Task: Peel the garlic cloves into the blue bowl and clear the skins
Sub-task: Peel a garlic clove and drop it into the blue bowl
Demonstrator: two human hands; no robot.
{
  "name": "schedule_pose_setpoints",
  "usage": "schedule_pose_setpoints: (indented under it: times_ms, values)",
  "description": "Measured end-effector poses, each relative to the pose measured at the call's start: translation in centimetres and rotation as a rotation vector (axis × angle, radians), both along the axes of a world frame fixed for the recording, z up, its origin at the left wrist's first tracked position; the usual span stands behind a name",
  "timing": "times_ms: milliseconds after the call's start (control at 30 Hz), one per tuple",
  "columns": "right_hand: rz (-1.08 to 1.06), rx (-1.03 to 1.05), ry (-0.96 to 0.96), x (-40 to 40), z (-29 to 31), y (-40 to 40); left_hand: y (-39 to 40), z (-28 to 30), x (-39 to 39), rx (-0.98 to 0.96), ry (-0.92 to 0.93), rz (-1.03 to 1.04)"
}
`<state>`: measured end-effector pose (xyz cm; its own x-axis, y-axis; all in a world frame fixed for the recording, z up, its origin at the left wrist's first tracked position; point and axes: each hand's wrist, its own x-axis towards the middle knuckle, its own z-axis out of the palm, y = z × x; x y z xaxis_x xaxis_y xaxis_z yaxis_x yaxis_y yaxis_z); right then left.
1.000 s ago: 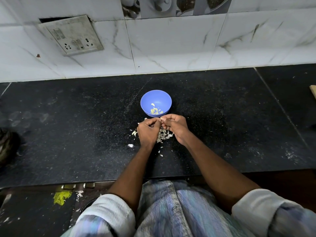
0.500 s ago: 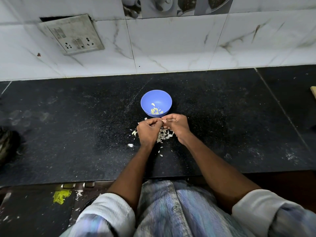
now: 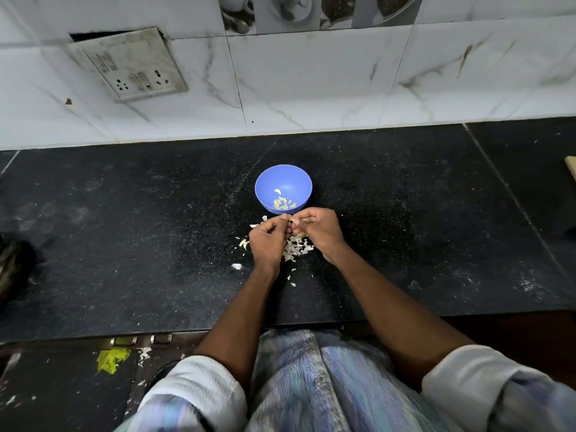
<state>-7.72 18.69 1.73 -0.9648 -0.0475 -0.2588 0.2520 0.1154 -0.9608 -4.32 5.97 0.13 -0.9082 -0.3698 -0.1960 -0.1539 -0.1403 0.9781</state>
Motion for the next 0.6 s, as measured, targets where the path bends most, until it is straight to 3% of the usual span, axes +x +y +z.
schedule_pose_setpoints:
  times_ms: [133,300,433,600]
  values:
    - [-0.045,0.044,0.008,-0.2,-0.1,0.1,-0.2,-0.1,-0.4,0.064,-0.039,0.007]
    - [-0.038,0.000,-0.011,-0.4,-0.1,0.2,-0.6,-0.3,-0.4,-0.106,0.042,-0.084]
    - [-0.022,-0.059,-0.030,-0.4,0.1,0.2,-0.9,-0.6,-0.8,-0.317,0.092,-0.039]
    - [0.026,-0.042,-0.056,-0.5,-0.2,0.3,-1.1,-1.0,-1.0,-0.404,0.089,-0.036]
